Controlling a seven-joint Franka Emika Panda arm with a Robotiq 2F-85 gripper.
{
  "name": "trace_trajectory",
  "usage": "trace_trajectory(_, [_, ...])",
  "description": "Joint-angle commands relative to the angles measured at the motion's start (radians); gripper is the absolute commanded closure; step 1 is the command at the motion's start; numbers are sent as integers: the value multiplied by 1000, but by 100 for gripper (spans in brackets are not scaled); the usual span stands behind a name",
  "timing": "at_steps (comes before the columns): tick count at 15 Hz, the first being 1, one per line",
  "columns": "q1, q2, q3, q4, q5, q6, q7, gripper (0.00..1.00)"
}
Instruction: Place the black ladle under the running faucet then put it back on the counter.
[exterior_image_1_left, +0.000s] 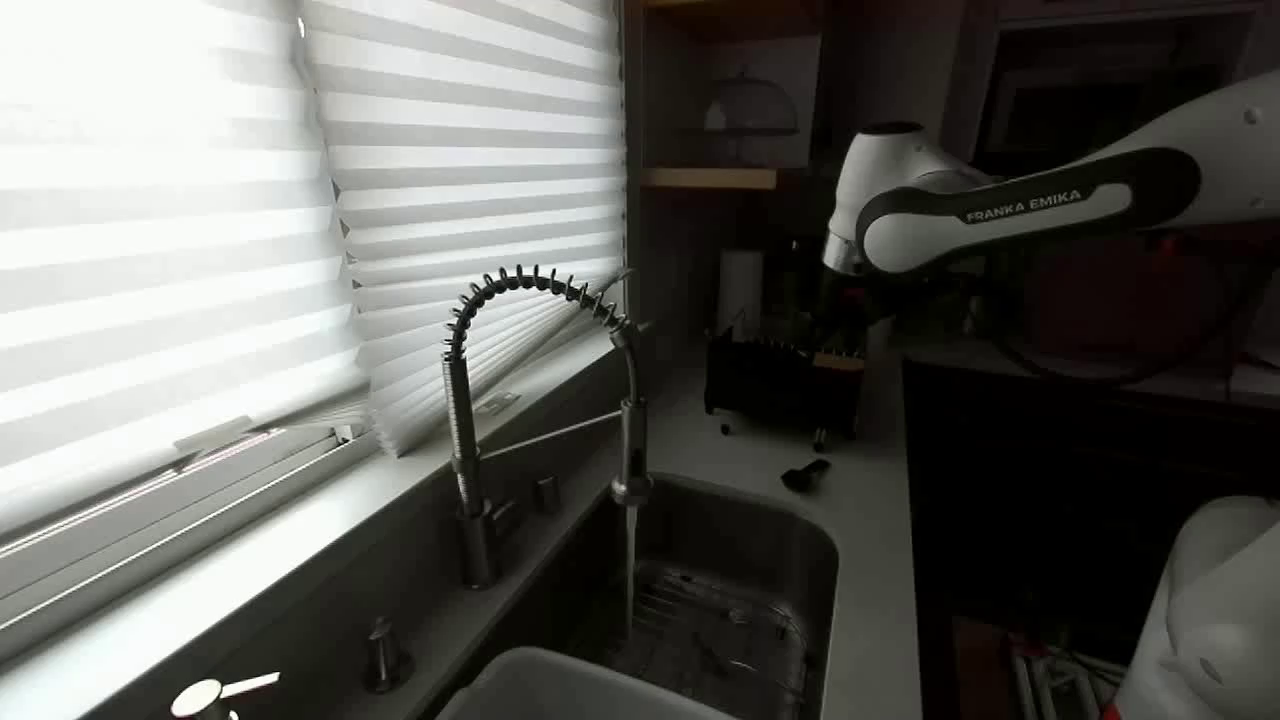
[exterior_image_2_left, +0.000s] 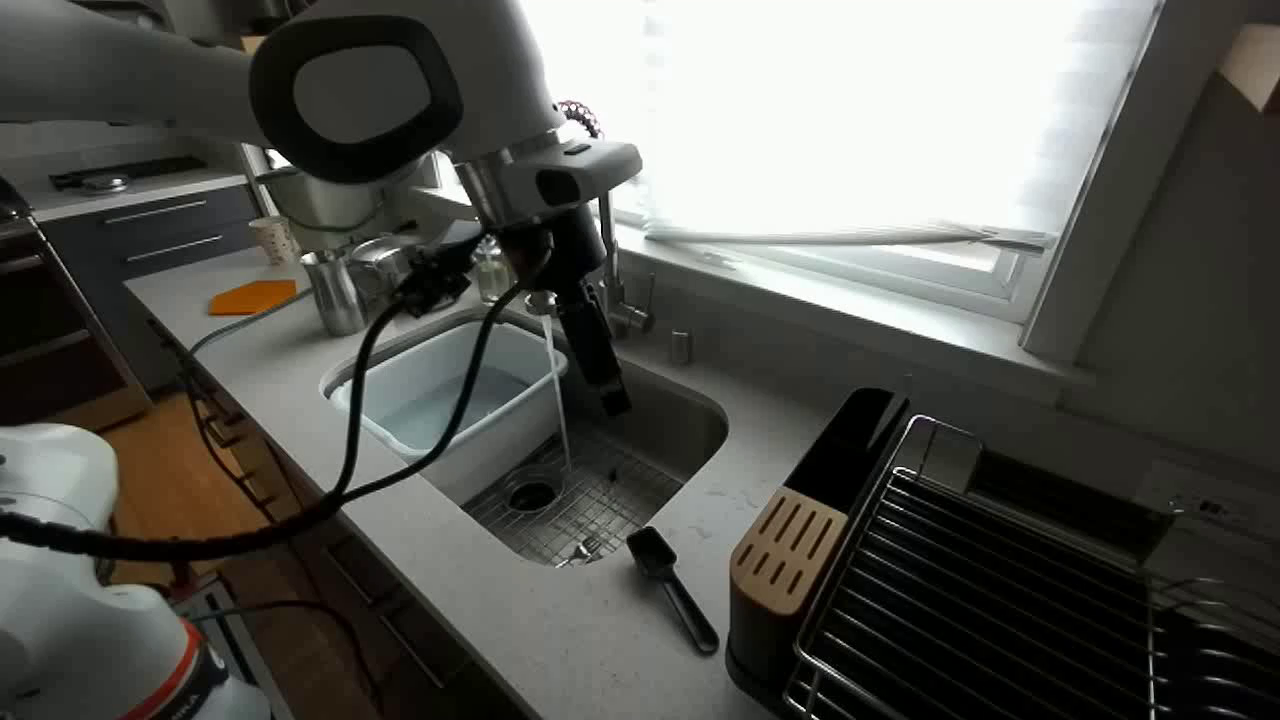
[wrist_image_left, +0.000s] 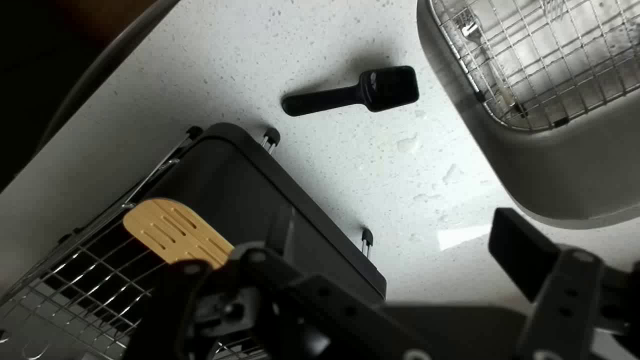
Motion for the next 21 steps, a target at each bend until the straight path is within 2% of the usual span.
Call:
trace_trajectory(1, [9,0,-8,4,-3,-5,2,0])
trace_trajectory(19, [9,0,-8,4,-3,-5,2,0])
trace_trajectory(21, [-9,62,-14,21,-10,-29,33,0])
